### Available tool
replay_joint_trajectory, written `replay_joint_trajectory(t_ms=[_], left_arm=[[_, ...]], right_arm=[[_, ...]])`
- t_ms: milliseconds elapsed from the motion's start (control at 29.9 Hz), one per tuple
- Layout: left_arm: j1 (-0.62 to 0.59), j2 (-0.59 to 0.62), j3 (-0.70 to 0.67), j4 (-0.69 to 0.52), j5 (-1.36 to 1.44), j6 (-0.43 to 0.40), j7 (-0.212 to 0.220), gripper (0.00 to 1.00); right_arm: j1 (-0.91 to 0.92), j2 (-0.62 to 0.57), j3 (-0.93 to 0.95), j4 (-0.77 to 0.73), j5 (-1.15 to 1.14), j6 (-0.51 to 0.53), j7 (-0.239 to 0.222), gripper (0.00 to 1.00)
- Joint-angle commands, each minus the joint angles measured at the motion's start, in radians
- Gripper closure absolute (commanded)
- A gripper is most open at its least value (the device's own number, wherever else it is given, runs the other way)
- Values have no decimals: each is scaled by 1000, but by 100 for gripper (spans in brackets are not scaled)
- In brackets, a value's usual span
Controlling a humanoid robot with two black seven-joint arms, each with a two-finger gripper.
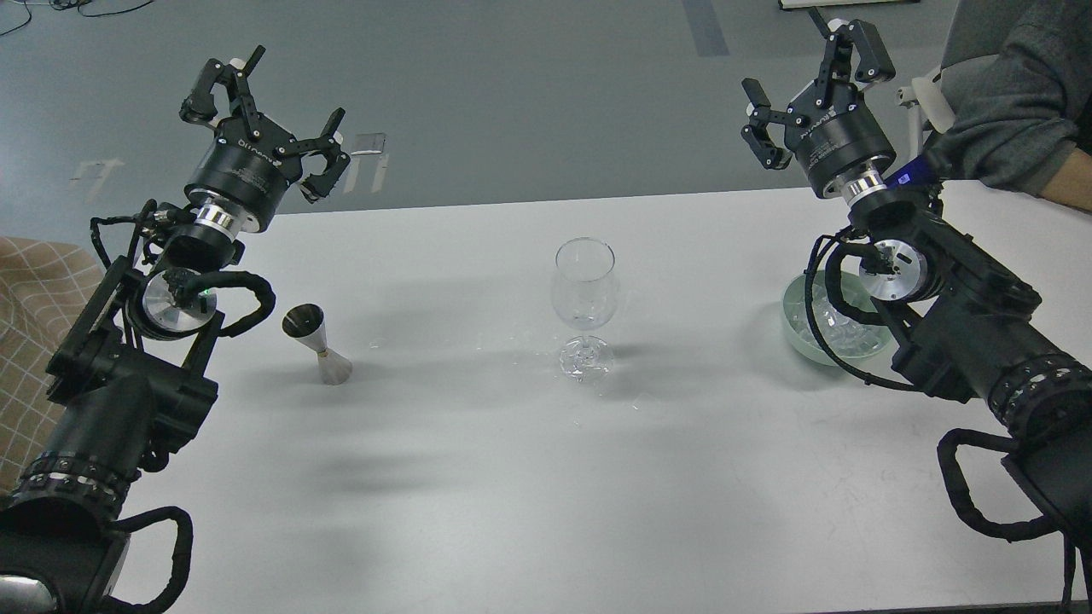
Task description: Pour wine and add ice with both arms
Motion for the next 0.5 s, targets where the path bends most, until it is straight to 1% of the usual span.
replay_joint_trajectory(t_ms=[0, 301, 468], left_arm=[[2, 1, 1, -14, 0, -5, -4, 2], [34, 1, 2, -61, 0, -2, 12, 2], [34, 3, 1, -66, 0, 0, 18, 2]], right_arm=[[-1, 1, 0, 0, 0, 0, 0, 0], [-2, -5, -2, 2, 0, 0, 0, 0], [-3, -5, -3, 8, 0, 0, 0, 0]])
